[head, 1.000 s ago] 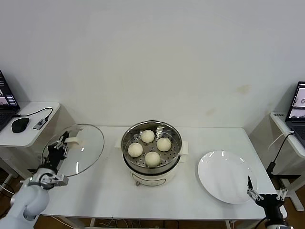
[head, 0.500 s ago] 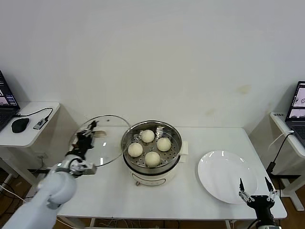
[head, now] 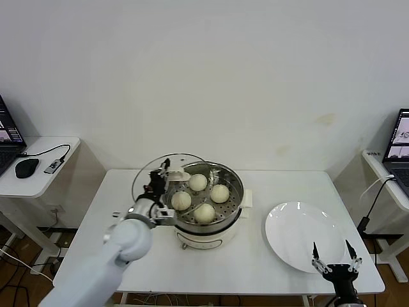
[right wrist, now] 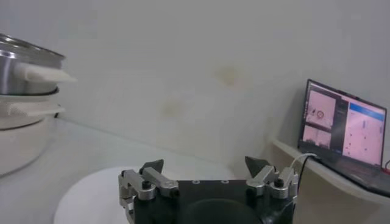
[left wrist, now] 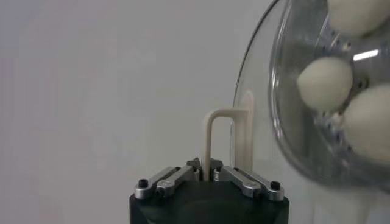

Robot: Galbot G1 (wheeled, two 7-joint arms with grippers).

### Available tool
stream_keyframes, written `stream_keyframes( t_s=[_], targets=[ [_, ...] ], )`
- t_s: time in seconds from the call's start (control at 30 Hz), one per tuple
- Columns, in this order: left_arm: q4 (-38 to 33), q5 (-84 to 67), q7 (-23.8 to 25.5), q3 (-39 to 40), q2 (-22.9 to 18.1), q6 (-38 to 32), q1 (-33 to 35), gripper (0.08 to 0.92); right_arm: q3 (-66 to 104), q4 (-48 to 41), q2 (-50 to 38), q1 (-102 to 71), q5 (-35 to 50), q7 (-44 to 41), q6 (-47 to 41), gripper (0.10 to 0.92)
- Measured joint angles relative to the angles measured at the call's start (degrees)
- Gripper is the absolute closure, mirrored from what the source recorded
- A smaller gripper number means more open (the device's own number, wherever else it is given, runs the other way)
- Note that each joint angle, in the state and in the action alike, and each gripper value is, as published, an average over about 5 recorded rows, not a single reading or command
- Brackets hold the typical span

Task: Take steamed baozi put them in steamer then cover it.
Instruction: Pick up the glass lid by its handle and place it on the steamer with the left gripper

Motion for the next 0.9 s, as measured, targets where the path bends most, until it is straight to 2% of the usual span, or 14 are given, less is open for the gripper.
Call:
stream_keyframes(
  t_s=[0.53,0.9],
  targets=[
    [7.17,10.26,2.37,5.85,-9.60,1.72,-3.65,0.849,-0.67,-0.22,0.25,-0.11,-0.42,0.07,0.11,0.203],
    [9.17,12.74,3.19,7.11,-13.15,2.21,-3.98,0.849,-0.95,-0.75,0.20,0.16,-0.68,0.06,0.18,0.203]
  ],
)
